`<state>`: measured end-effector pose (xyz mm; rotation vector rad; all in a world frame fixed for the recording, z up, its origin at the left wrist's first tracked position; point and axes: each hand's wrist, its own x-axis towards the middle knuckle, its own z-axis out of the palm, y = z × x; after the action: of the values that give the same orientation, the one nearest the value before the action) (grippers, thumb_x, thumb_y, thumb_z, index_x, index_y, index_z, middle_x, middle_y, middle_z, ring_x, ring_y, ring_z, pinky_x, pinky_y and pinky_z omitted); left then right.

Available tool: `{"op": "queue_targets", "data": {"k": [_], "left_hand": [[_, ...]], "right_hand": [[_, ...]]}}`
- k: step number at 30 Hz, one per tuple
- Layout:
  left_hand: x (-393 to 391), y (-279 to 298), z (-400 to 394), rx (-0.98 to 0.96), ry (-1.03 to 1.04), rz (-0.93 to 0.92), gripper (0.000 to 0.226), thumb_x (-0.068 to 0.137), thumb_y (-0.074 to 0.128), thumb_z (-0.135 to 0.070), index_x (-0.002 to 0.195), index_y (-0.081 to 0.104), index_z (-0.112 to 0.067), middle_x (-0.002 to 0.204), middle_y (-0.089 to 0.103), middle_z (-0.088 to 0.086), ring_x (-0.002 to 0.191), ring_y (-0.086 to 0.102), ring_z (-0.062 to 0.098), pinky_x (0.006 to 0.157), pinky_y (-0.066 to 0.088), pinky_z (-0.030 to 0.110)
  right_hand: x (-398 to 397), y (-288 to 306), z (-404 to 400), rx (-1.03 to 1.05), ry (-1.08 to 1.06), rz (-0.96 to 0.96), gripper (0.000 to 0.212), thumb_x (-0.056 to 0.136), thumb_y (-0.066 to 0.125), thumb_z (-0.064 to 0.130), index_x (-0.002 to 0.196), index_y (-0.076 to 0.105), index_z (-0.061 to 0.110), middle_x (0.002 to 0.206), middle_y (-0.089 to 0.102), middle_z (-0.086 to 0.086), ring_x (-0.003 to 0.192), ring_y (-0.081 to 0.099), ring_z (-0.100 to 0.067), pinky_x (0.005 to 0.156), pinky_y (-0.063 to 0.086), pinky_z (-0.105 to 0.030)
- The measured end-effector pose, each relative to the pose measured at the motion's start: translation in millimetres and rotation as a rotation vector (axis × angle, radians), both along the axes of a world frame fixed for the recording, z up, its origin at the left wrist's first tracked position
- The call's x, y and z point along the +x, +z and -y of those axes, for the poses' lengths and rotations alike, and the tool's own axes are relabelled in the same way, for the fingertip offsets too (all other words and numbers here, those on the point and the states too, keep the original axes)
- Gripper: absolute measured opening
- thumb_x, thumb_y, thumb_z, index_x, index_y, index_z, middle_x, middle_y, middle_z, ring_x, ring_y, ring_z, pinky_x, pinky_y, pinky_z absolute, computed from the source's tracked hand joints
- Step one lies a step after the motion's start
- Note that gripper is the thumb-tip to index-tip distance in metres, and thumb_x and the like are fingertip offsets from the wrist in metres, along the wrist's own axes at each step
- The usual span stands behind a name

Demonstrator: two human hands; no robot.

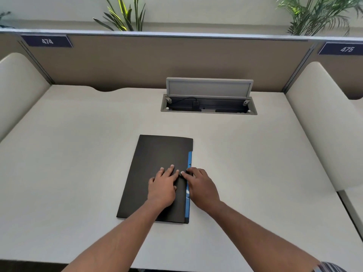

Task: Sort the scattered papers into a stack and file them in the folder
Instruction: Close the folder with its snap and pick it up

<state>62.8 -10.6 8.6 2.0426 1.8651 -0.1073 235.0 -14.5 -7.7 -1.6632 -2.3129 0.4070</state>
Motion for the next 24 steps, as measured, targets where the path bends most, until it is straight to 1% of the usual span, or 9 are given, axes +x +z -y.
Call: {"op": "queue_targets", "data": {"k": [3,7,10,13,15,19,21,23,24], "left_hand": [[1,-4,3,0.035,-0.011,-0.02,0.063,0.1,0.051,-0.033,0.156,0.021,-0.034,0.166,0.01,-0.011,0.152,0.014,0.024,0.115,0.032,0.045],[0,-9,2,0.04,0.018,-0.015,0.067,0.099,0.053,-0.035,0.157,0.02,-0.027,0.165,0.013,-0.011,0.152,0.017,0.021,0.116,0.033,0.044],[-2,-9,-1,0.033,0.022,-0.009,0.069,0.097,0.056,-0.036,0.156,0.022,-0.027,0.165,0.014,-0.012,0.151,0.02,0.02,0.114,0.035,0.044],[-2,-7,-3,0.03,0.021,-0.008,0.069,0.096,0.057,-0.036,0.156,0.024,-0.027,0.165,0.015,-0.012,0.15,0.021,0.02,0.113,0.037,0.043],[-1,-7,-3,0.03,0.022,-0.008,0.069,0.096,0.058,-0.036,0.156,0.024,-0.027,0.165,0.015,-0.011,0.15,0.021,0.02,0.113,0.037,0.043],[0,-5,-2,0.032,0.027,-0.001,0.069,0.097,0.057,-0.035,0.156,0.023,-0.027,0.165,0.015,-0.011,0.151,0.02,0.02,0.115,0.036,0.044],[0,-4,-2,0.036,0.029,0.002,0.069,0.097,0.058,-0.034,0.156,0.023,-0.027,0.165,0.015,-0.011,0.151,0.02,0.02,0.115,0.036,0.043],[0,-4,-2,0.041,0.028,0.003,0.069,0.097,0.058,-0.034,0.156,0.024,-0.028,0.165,0.016,-0.012,0.151,0.02,0.019,0.114,0.036,0.043],[0,-4,-2,0.041,0.028,0.006,0.069,0.097,0.058,-0.034,0.156,0.024,-0.028,0.165,0.016,-0.012,0.151,0.02,0.019,0.114,0.036,0.043]], "right_hand": [[-1,3,-1,-0.013,0.037,0.089,0.057,0.086,0.072,0.012,0.142,0.062,0.02,0.136,0.063,-0.003,0.121,0.059,-0.028,0.088,0.058,-0.035],[-5,7,-4,-0.055,0.059,0.175,0.059,0.092,0.063,0.012,0.15,0.052,0.02,0.148,0.054,-0.004,0.132,0.05,-0.029,0.094,0.055,-0.038],[-8,10,-7,-0.073,0.059,0.212,0.06,0.095,0.055,0.012,0.154,0.046,0.019,0.152,0.048,-0.005,0.133,0.046,-0.032,0.09,0.054,-0.04],[-11,11,-7,-0.085,0.049,0.239,0.058,0.097,0.054,0.014,0.154,0.044,0.019,0.152,0.046,-0.007,0.132,0.045,-0.033,0.087,0.054,-0.041],[-12,10,-7,-0.084,0.058,0.262,0.059,0.098,0.054,0.015,0.155,0.042,0.019,0.153,0.044,-0.008,0.134,0.044,-0.033,0.088,0.054,-0.04],[-6,10,-9,-0.087,0.029,0.167,0.051,0.099,0.053,0.022,0.15,0.049,0.027,0.147,0.05,0.0,0.129,0.048,-0.025,0.091,0.054,-0.037],[-3,10,-11,-0.095,0.002,0.111,0.051,0.099,0.055,0.023,0.148,0.049,0.034,0.144,0.051,0.005,0.126,0.049,-0.022,0.091,0.054,-0.035],[-2,10,-14,-0.109,-0.037,0.059,0.052,0.099,0.058,0.023,0.148,0.048,0.036,0.143,0.052,0.007,0.125,0.05,-0.021,0.09,0.054,-0.035],[-3,10,-15,-0.11,-0.051,0.041,0.05,0.099,0.059,0.022,0.146,0.051,0.036,0.141,0.054,0.007,0.124,0.05,-0.021,0.09,0.054,-0.034]]}}
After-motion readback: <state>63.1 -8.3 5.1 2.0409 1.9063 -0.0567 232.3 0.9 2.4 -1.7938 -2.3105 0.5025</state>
